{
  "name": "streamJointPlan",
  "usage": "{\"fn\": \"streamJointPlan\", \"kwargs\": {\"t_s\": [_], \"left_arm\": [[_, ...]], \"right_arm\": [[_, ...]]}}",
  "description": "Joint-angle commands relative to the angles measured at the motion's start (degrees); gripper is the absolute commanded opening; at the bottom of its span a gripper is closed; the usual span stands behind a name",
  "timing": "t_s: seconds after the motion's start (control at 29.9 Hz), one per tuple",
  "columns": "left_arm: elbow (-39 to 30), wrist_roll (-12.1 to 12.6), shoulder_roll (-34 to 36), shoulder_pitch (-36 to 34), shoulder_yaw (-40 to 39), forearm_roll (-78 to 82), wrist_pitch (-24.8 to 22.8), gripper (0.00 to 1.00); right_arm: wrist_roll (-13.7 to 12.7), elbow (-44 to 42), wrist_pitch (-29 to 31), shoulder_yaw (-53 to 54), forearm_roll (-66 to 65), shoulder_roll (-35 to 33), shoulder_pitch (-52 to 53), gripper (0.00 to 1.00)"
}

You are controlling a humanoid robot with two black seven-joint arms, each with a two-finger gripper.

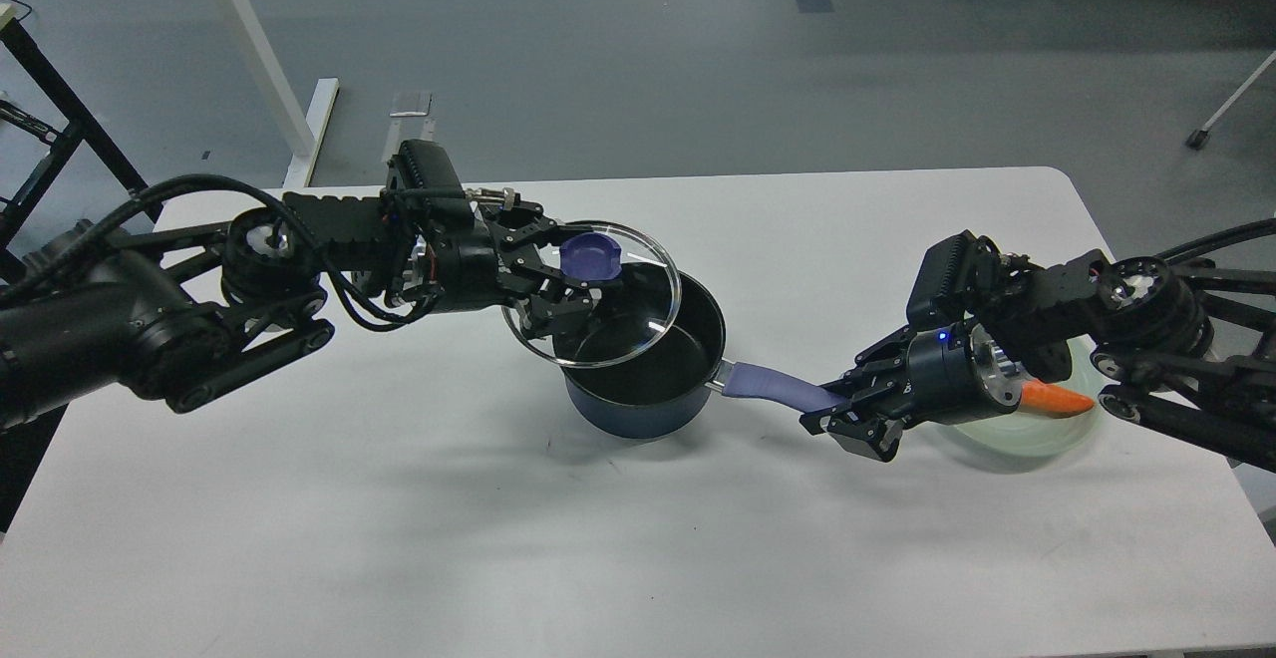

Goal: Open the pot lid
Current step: 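Lift the glass lid off the pot and move it beside the pot, then lower the lid onto the table and open the left gripper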

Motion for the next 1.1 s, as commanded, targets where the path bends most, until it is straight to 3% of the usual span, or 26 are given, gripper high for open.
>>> {"fn": "streamJointPlan", "kwargs": {"t_s": [0.0, 0.27, 0.54, 1.07], "left_arm": [[-0.43, 0.01, 6.74, 0.16, 0.62, -0.94, 1.85, 0.33], [-0.35, 0.01, 18.00, 8.40, 2.64, -3.75, 10.89, 0.34], [1.32, 0.01, 21.61, 22.65, 2.47, -4.19, 22.94, 0.34], [6.85, 0.01, 19.07, 27.14, 2.47, -6.74, 23.91, 0.38]], "right_arm": [[0.00, 0.00, 0.00, -0.01, 0.00, -0.05, 0.00, 0.21], [0.00, -0.09, 0.00, 0.08, 0.00, 0.04, 0.00, 0.21], [0.00, -0.18, 0.00, -0.01, 0.00, 0.04, 0.00, 0.22], [0.00, -0.18, 0.00, 0.08, 0.00, 0.04, 0.00, 0.22]]}}
